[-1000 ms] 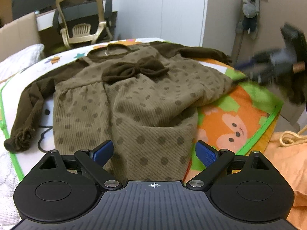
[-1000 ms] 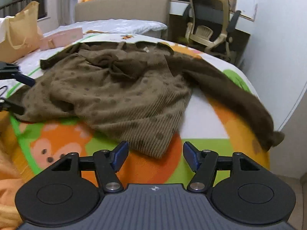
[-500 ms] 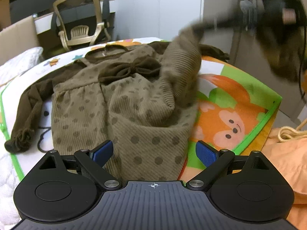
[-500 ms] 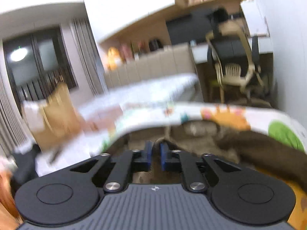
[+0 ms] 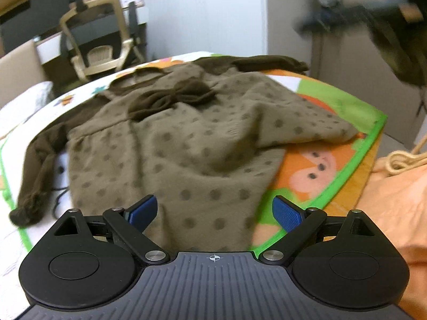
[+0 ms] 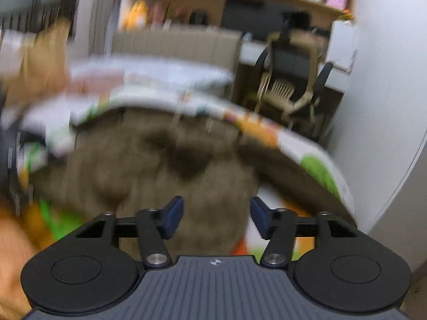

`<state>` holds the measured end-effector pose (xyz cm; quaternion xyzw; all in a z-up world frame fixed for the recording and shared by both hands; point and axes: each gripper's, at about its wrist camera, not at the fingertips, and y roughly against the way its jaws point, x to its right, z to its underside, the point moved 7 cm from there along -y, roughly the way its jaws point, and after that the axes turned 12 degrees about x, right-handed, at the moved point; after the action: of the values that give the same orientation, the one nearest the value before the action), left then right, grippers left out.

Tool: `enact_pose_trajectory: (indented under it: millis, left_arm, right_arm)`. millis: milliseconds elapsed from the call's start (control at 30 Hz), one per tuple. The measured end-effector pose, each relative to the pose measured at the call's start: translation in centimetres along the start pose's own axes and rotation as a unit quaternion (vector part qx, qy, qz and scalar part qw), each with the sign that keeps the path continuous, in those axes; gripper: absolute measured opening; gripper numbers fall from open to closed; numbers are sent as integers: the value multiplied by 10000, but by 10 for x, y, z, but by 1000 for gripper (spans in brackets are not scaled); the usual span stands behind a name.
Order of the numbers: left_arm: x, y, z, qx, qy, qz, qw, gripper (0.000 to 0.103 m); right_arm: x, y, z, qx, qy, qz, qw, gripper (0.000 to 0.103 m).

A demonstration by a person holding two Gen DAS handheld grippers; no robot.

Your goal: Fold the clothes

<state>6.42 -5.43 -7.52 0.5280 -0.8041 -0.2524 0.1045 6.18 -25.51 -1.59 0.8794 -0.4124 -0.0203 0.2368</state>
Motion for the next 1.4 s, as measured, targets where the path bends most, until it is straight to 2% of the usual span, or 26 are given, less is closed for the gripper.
enact_pose_trajectory:
  millis: [100, 167, 200, 267, 300, 333, 400, 433, 467, 500, 633, 700, 767, 867, 967, 1033, 1100, 1133, 1233, 1267, 1367, 1400]
  left_arm:
    - [-19, 3, 8, -134, -21, -387, 9992, 96]
    - [-33, 7, 15, -217, -42, -679, 9974, 96]
    - [-41, 10, 18, -243, -18, -819, 9963, 97]
    - [-58, 18, 24, -287, 49, -1102, 9935, 98]
    - [-67, 23, 26, -284, 109, -1276, 9914, 98]
    - [-77, 28, 27, -276, 147, -1492, 9883, 98]
    - [-94, 39, 27, -237, 249, -1846, 9822, 97]
    - [-98, 45, 26, -172, 355, -1863, 9817, 97]
    - [-102, 51, 24, -107, 461, -1880, 9810, 97]
    - [-103, 57, 22, -23, 566, -1793, 9822, 97]
    - [-64, 63, 14, 201, 553, -779, 9952, 97]
    - [-47, 56, 16, 137, 351, -539, 9978, 97]
    - [-33, 48, 19, 52, 166, -372, 9992, 97]
    - [-29, 35, 30, -125, -3, -515, 9986, 97]
    - [-46, 34, 33, -114, -83, -1093, 9939, 97]
    - [-69, 43, 29, -27, -51, -1708, 9853, 97]
    - [-98, 58, 22, 104, 221, -2227, 9746, 97]
    - [-110, 65, 19, 171, 357, -2406, 9698, 97]
    - [-128, 84, 11, 341, 614, -2620, 9625, 97]
    - [-129, 86, 10, 361, 610, -2611, 9627, 97]
    - [-122, 88, 7, 398, 545, -2415, 9681, 97]
    - [-118, 88, 6, 424, 564, -2249, 9718, 97]
  right_arm:
    - [-37, -4, 27, -360, 213, -499, 9979, 67]
    - [-55, -10, 41, -485, 549, -512, 9960, 67]
    - [-56, -11, 41, -443, 654, -393, 9961, 71]
    - [-57, -14, 39, -329, 843, -121, 9958, 70]
    - [-53, -16, 38, -277, 870, 44, 9958, 66]
    - [-46, -18, 36, -241, 816, 197, 9962, 58]
    - [-37, -18, 29, -144, 561, 308, 9978, 36]
    - [-32, -17, 25, -94, 429, 358, 9984, 31]
    - [-27, -17, 22, -44, 297, 407, 9987, 18]
    - [-22, -17, 18, 6, 165, 456, 9988, 6]
    - [-3, 5, -27, 717, -772, 353, 9938, 6]
    - [3, 21, -50, 1023, -1104, 159, 9885, 6]
    - [1, 29, -53, 1018, -1014, 113, 9896, 6]
    - [-9, 28, -34, 645, -807, -88, 9946, 7]
    - [-20, 26, -9, 218, -642, -375, 9970, 11]
    - [-24, 29, -2, 130, -562, -426, 9974, 23]
    - [-26, 31, 1, 120, -523, -441, 9976, 47]
    - [-25, 33, -1, 168, -509, -455, 9975, 49]
    - [-24, 37, -10, 317, -483, -526, 9969, 55]
    - [-23, 39, -13, 365, -480, -549, 9967, 58]
    - [-21, 28, -16, 376, -512, -529, 9966, 60]
    - [-21, 23, -14, 330, -556, -532, 9965, 60]
